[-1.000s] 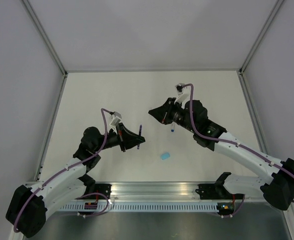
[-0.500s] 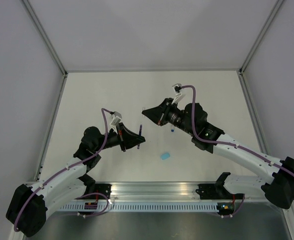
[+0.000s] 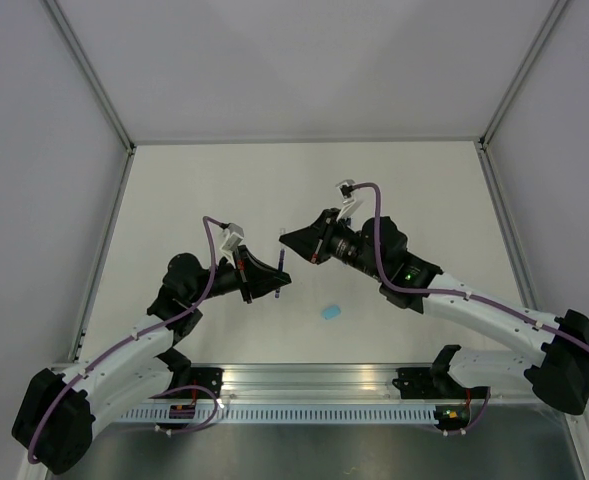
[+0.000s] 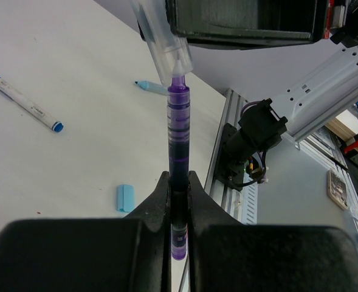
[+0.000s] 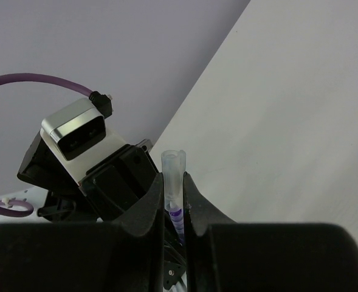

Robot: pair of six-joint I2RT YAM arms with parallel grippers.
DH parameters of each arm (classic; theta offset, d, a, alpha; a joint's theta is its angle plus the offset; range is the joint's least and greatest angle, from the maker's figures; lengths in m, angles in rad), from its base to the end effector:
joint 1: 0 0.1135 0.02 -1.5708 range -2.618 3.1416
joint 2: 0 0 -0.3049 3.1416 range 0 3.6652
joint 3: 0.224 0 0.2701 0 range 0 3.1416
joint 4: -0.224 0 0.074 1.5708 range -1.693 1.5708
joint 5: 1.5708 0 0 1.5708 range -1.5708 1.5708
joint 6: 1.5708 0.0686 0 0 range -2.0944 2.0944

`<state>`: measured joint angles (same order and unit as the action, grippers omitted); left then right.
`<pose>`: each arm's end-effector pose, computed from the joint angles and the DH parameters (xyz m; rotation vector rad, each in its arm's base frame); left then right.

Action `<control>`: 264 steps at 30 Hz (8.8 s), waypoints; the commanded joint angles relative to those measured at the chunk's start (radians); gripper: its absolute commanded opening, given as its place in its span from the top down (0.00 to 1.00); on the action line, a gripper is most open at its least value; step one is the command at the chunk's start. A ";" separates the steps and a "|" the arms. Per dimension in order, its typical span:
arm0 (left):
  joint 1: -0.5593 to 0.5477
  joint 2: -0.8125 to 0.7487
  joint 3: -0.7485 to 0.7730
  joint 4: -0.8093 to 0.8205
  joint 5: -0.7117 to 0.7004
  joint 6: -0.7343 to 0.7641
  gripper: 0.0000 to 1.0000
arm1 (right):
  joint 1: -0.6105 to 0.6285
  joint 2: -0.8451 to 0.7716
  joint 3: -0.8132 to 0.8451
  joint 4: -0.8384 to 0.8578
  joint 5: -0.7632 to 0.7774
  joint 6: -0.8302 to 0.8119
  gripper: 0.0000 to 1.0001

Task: Insert the pens into the pen caps

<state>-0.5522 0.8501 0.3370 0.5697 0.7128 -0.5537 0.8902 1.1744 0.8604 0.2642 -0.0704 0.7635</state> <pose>0.1496 -0.1449 0.2727 0.6248 1.5892 -1.3864 0.1935 0.2467 0.3634 -0.1734 1.7847 1.2973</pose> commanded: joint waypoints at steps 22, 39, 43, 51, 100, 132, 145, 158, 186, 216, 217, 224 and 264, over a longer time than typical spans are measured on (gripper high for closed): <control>-0.005 -0.039 -0.009 0.001 -0.062 -0.020 0.98 | 0.154 -0.042 -0.130 0.141 0.241 -0.085 1.00; -0.005 -0.051 -0.016 0.012 -0.076 -0.041 0.98 | 0.197 -0.047 -0.167 0.217 0.288 -0.108 1.00; -0.005 -0.043 -0.013 0.010 -0.072 -0.038 0.98 | 0.200 -0.059 -0.153 0.202 0.304 -0.127 1.00; -0.005 -0.051 -0.015 0.018 -0.047 -0.022 0.98 | 0.200 -0.096 -0.130 0.176 0.299 -0.147 1.00; -0.026 -0.057 -0.052 0.219 0.152 -0.051 0.98 | 0.201 -0.013 0.293 -0.364 0.208 -0.362 0.38; -0.029 -0.052 -0.049 0.190 0.117 -0.041 0.98 | 0.200 -0.039 0.193 -0.223 0.247 -0.322 1.00; -0.029 -0.057 -0.050 0.183 0.094 -0.049 0.98 | 0.202 -0.048 0.103 -0.117 0.225 -0.294 1.00; -0.026 -0.063 -0.033 0.082 -0.022 -0.048 0.98 | 0.200 -0.050 0.006 -0.028 0.201 -0.282 1.00; -0.011 -0.036 0.099 -0.111 -0.260 -0.009 0.98 | 0.259 0.060 -0.230 0.087 0.121 -0.173 1.00; -0.003 0.072 0.128 -0.146 -0.425 0.090 0.98 | 0.378 0.122 -0.505 0.558 0.308 0.034 1.00; -0.002 0.073 0.129 -0.148 -0.409 0.092 0.98 | 0.377 0.078 -0.497 0.490 0.331 0.011 1.00; -0.002 0.032 0.131 -0.195 -0.426 0.092 0.98 | 0.377 -0.140 -0.457 0.207 0.474 -0.021 0.96; -0.003 0.087 0.103 0.087 0.142 -0.045 0.98 | 0.362 0.028 0.060 -0.051 0.679 -0.340 0.75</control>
<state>-0.5308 0.9432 0.4416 0.5842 0.7647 -0.5812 1.2621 1.1824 0.8787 0.1890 0.5488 0.4156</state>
